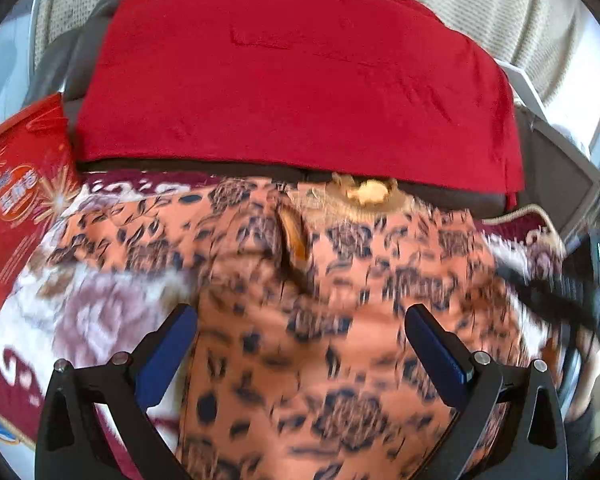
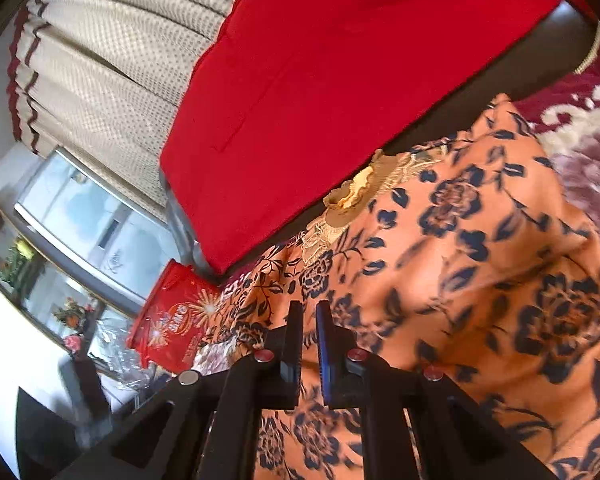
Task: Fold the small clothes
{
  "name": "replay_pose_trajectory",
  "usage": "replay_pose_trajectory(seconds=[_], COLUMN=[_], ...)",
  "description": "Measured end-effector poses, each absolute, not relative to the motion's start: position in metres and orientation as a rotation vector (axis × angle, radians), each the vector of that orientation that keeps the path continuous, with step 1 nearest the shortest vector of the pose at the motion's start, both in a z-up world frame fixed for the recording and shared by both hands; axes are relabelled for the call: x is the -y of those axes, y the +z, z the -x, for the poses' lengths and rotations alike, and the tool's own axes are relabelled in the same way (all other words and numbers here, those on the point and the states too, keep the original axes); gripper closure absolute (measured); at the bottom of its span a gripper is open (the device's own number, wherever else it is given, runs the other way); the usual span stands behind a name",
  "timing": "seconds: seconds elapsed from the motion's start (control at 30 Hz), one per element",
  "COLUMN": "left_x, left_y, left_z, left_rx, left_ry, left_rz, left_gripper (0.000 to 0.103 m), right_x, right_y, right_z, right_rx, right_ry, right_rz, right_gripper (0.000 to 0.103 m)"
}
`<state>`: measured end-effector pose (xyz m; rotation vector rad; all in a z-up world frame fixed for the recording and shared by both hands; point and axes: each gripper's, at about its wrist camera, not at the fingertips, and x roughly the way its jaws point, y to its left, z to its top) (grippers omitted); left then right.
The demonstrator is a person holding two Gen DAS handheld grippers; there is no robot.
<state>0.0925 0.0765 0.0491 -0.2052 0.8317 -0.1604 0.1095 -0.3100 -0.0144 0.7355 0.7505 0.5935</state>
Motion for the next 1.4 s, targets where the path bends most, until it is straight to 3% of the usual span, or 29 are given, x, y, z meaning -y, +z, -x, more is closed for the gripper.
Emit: replay_pose_trajectory(seconds=[0.13,0.33,0.37,0.43,0.53,0.57,0.6,0.9,1.2,1.4], left_x=[-0.098,-0.059,-0.055,-0.051,-0.049,-0.050,-0.052,-0.065,-0.060,-0.063], left_y=[0.033,0.004,-0.005,-0.017,-0.033,-0.038,-0.040,-0.044,-0.052,-0.053], left_z=[-0.134,-0.171,-0.179,-0.190,-0.202,-0.204,-0.206,-0.205,-0.199,-0.199], left_rx=[-0.957,-1.076,-1.103,-1.143,-1.197,-1.211,-1.218,-1.129,-1.132,-1.128], left_ry=[-0.139,-0.127,-0.106,-0.092,-0.039,-0.013,0.010,0.074,0.064,0.035], left_rz=[0.491,0.448,0.442,0.435,0.399,0.383,0.375,0.251,0.192,0.192], left_gripper=[0.001,0.001,0.005,0.018,0.053,0.077,0.092,0.092,0.090,0.090], right_x=[0.340,0.358,0.365,0.373,0.382,0.385,0.387,0.417,0.476,0.478], right_y=[-0.026,-0.023,-0.024,-0.026,-0.031,-0.033,-0.034,-0.036,-0.073,-0.071], right_z=[-0.104,-0.105,-0.104,-0.102,-0.101,-0.100,-0.101,-0.107,-0.205,-0.234], right_rx=[-0.728,-0.673,-0.669,-0.664,-0.661,-0.663,-0.664,-0.698,-0.921,-0.896], right_ry=[0.585,0.591,0.582,0.562,0.526,0.521,0.514,0.455,0.292,0.351], right_rz=[-0.782,-0.830,-0.836,-0.851,-0.871,-0.877,-0.883,-0.902,-0.975,-0.990], right_gripper=[0.094,0.094,0.094,0.094,0.094,0.094,0.094,0.094,0.094,0.094])
